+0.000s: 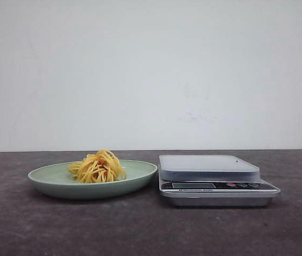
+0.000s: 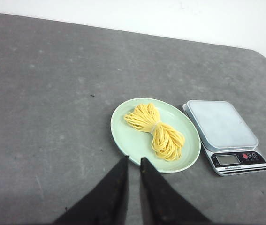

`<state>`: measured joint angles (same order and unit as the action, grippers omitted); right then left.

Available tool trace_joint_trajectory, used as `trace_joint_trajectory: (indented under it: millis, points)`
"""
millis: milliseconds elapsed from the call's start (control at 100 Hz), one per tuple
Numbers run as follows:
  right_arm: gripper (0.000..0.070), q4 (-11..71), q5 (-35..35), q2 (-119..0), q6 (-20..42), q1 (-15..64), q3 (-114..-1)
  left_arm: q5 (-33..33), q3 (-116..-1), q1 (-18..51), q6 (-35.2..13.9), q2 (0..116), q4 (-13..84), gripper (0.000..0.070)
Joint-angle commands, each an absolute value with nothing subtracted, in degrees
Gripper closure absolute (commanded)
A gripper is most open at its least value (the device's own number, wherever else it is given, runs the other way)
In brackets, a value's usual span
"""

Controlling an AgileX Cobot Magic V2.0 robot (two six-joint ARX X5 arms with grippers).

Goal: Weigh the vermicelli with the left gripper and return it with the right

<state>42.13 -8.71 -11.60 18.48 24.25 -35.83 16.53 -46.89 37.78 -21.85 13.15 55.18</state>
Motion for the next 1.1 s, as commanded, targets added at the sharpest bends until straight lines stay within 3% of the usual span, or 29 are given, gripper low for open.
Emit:
trace_joint_trajectory:
  millis: [0,630,820,1090]
  points:
    - [0.0694,41.6,-8.99,-11.46,19.07,24.4,-36.21,16.67,-47.27,38.26,-21.28,13.04,54.72,0.0692]
    - [0.0694,41.56,-9.02,-11.46,19.07,24.4,-36.21,16.69,-47.27,37.32,-21.26,12.6,54.39,0.0692]
    - [0.0694,41.56,-9.02,-11.46,19.07,24.4,-36.21,16.91,-45.12,26.06,-16.71,12.23,49.36,0.0691]
    - [0.0694,41.56,-9.02,-11.46,19.07,24.4,-36.21,9.19,-27.81,9.91,-8.4,7.14,23.75,0.0691]
